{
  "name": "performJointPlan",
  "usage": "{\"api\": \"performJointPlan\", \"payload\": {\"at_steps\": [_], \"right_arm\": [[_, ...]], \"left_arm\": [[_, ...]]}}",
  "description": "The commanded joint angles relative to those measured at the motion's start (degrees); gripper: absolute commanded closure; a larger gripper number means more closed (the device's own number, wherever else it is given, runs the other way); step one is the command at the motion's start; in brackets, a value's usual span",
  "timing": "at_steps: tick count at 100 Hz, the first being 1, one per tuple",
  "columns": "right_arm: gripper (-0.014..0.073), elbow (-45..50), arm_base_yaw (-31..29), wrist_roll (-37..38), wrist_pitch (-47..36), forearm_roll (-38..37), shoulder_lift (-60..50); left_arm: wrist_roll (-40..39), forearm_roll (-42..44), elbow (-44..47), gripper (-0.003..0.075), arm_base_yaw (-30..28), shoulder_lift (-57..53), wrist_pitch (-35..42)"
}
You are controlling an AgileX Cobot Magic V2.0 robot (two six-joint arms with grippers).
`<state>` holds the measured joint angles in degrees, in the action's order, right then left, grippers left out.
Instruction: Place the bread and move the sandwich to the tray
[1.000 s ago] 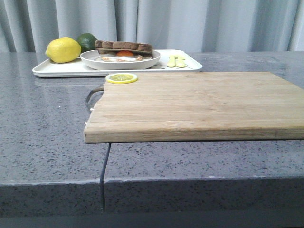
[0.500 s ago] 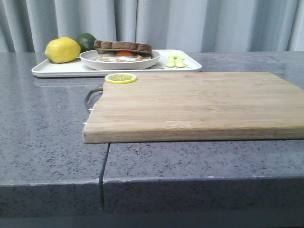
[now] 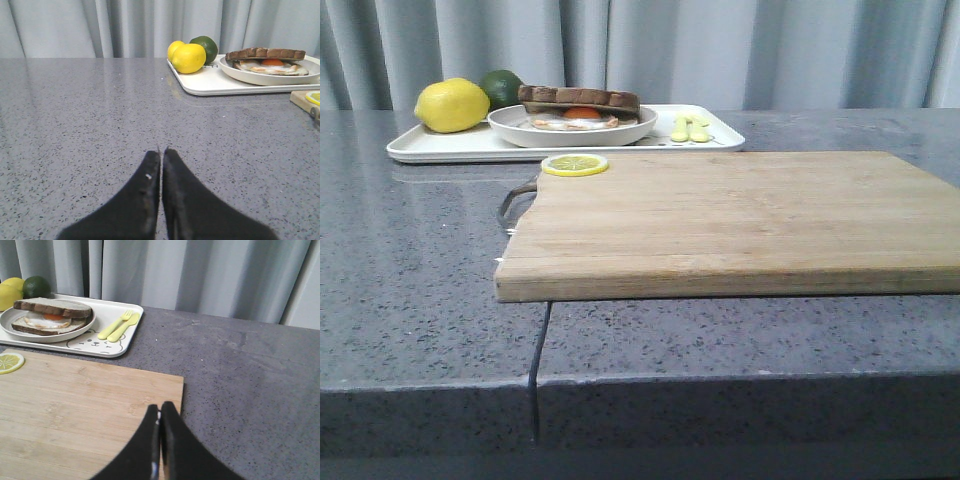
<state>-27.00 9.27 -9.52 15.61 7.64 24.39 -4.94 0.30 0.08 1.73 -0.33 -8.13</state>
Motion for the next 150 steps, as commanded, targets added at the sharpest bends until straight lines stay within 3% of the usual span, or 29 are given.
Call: {"api": "performJointPlan", "payload": {"at_steps": [1, 48, 68, 119, 150], "right_arm": [[0.0711, -1.5, -0.4, -0.1, -4.0, -0.5, 0.1], [0.0711, -1.0, -0.4, -0.1, -3.9, -0.5, 0.1], [0.0711, -0.1, -0.4, 0.3, -0.6, -5.3, -2.5], [0.0711, 24.9, -2.2, 10.4, -13.3, -8.8, -23.4], [0.0711, 28.6, -4.3, 13.0, -11.8, -8.8, -26.1]], "left_arm": [[-0.2, 0.1, 0.9, 0.0739, -0.2, -1.5, 4.4], [-0.2, 0.1, 0.9, 0.0739, -0.2, -1.5, 4.4], [-0.2, 0.1, 0.9, 0.0739, -0.2, -1.5, 4.4], [-0.2, -0.3, 0.9, 0.0739, -0.2, -1.5, 4.4], [-0.2, -0.3, 0.9, 0.0739, -0.2, -1.5, 4.4]]}}
